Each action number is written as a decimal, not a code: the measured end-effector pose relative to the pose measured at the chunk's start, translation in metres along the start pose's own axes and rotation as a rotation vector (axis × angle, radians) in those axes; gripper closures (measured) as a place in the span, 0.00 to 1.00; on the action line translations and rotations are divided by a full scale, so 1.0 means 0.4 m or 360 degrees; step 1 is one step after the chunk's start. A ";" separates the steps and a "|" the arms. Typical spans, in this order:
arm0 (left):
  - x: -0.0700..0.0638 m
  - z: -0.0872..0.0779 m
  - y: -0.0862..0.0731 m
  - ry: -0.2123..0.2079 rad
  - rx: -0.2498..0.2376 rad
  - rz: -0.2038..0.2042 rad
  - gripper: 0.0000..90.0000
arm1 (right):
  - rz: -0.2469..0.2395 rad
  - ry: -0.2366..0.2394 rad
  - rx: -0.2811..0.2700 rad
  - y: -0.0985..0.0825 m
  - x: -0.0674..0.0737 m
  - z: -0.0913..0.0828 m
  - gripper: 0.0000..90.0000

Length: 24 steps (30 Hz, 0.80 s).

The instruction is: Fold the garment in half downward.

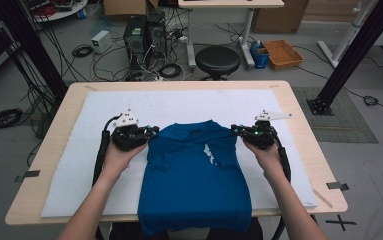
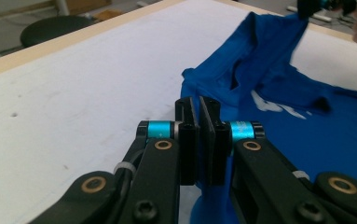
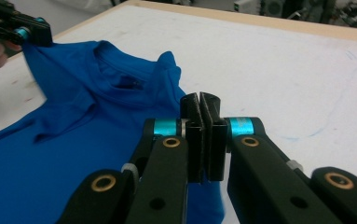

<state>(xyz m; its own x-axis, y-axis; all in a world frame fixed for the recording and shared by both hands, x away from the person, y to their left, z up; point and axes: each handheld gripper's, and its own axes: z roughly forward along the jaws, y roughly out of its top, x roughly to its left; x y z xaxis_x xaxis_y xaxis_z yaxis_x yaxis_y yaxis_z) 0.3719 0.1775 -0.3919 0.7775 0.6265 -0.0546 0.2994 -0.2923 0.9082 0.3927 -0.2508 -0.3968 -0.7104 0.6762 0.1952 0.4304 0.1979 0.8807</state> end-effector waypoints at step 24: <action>-0.184 -0.064 -0.125 -0.0298 0.0204 0.0453 0.77 | -0.0327 0.0163 0.0224 -0.166 0.189 -0.123 0.72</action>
<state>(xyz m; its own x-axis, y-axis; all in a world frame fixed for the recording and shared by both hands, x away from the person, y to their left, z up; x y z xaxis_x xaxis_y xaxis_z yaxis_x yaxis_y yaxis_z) 0.2856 0.1644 -0.4227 0.9239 0.3674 0.1070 0.1142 -0.5316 0.8392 0.2830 -0.2476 -0.4193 -0.8402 0.5380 0.0677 0.3397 0.4251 0.8390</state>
